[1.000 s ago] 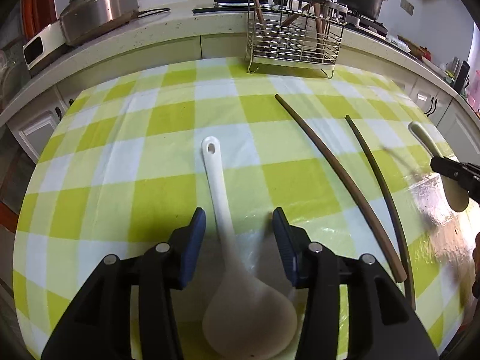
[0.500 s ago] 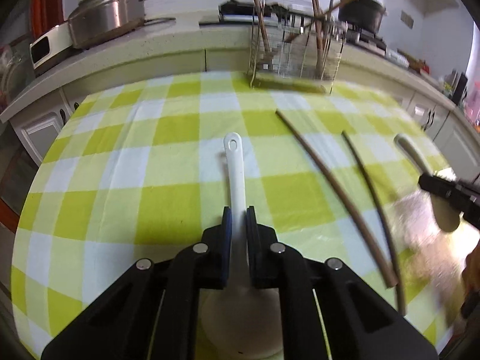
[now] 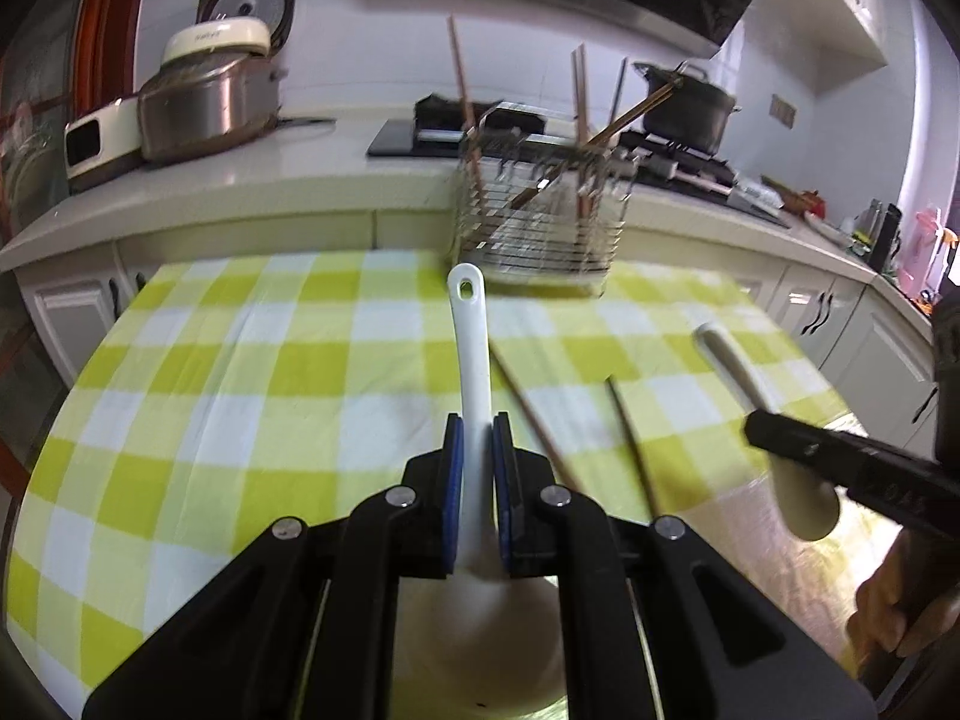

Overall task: Organize utensils
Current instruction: 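Carry both held white spoons up toward the wire rack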

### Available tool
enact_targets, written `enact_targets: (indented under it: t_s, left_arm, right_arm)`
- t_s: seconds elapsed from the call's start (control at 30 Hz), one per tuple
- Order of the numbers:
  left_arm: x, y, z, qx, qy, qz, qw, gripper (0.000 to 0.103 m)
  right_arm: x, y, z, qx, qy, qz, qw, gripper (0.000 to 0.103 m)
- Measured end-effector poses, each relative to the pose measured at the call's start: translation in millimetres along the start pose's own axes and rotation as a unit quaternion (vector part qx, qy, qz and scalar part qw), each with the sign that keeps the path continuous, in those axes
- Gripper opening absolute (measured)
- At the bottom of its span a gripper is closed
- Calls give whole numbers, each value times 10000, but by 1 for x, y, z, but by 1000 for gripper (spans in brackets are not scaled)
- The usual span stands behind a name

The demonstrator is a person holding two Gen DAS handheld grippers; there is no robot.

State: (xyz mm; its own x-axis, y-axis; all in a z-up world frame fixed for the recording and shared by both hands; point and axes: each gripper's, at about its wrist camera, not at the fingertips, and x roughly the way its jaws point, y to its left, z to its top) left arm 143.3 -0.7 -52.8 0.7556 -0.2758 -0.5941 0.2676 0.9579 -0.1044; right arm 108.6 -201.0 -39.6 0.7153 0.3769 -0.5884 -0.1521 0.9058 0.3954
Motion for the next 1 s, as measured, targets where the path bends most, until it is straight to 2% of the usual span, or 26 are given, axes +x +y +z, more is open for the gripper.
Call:
enact_targets:
  t_s: [0.17, 0.33, 0.4, 0.73, 1.0]
  left_arm:
    - [-6, -16, 18, 121, -257, -167, 9995, 10]
    - [-15, -26, 23, 189, -430, -636, 9969, 9]
    - [-17, -33, 20, 329, -420, -702, 9961, 6]
    - [-9, -35, 14, 474, -283, -682, 9961, 4]
    - [-12, -46, 35, 793, -326, -505, 9950, 4]
  right_arm:
    - [-3, 7, 14, -68, -145, -27, 9999, 9]
    - [3, 16, 22, -215, -95, -6, 9997, 9]
    - [8, 20, 23, -317, -35, 19, 9995, 9]
    - [1, 13, 23, -238, -111, -40, 9996, 9]
    - [-9, 7, 44, -192, -362, 60, 9991, 9]
